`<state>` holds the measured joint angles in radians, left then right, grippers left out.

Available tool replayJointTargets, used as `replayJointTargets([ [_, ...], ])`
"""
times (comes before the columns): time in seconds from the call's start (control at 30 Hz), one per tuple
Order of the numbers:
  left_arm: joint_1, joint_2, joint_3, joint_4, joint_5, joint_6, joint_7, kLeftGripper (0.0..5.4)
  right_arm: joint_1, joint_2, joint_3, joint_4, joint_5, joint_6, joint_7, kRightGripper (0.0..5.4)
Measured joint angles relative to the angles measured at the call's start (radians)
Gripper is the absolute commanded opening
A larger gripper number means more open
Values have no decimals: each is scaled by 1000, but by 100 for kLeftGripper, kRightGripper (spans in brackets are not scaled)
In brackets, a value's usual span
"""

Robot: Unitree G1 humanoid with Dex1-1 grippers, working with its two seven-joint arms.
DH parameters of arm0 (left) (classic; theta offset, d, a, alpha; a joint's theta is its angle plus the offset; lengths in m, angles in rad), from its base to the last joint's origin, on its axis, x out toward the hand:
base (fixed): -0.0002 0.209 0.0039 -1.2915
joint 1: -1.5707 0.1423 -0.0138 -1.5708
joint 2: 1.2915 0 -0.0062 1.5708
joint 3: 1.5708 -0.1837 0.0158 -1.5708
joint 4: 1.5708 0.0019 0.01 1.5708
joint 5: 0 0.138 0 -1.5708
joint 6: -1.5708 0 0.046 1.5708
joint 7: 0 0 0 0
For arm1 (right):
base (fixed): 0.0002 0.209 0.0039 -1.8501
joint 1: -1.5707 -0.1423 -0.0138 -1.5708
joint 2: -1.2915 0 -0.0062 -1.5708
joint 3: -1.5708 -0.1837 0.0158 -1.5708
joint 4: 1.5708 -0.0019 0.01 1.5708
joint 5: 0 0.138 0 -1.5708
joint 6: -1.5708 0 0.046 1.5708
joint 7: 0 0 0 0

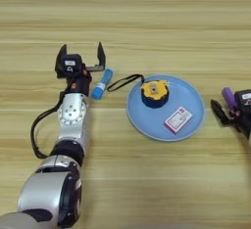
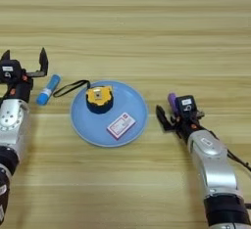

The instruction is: Move the objects on the table

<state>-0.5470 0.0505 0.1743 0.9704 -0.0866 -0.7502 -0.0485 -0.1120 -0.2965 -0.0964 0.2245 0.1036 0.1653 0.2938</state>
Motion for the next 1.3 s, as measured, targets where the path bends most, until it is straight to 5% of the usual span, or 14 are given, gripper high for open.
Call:
replayJointTargets([
  [0.37,0,0,0,0,0,0,0,540,-2,1,-27,10,27,3,1,217],
  [0.8,0,0,0,0,0,0,0,540,-23,67,-142,-41,321,243,70,78],
  [1.0,0,0,0,0,0,0,0,540,-30,85,-176,-74,429,344,85,78],
  [1.3,0,0,0,1,0,0,0,540,-50,93,-226,-62,489,394,79,78],
])
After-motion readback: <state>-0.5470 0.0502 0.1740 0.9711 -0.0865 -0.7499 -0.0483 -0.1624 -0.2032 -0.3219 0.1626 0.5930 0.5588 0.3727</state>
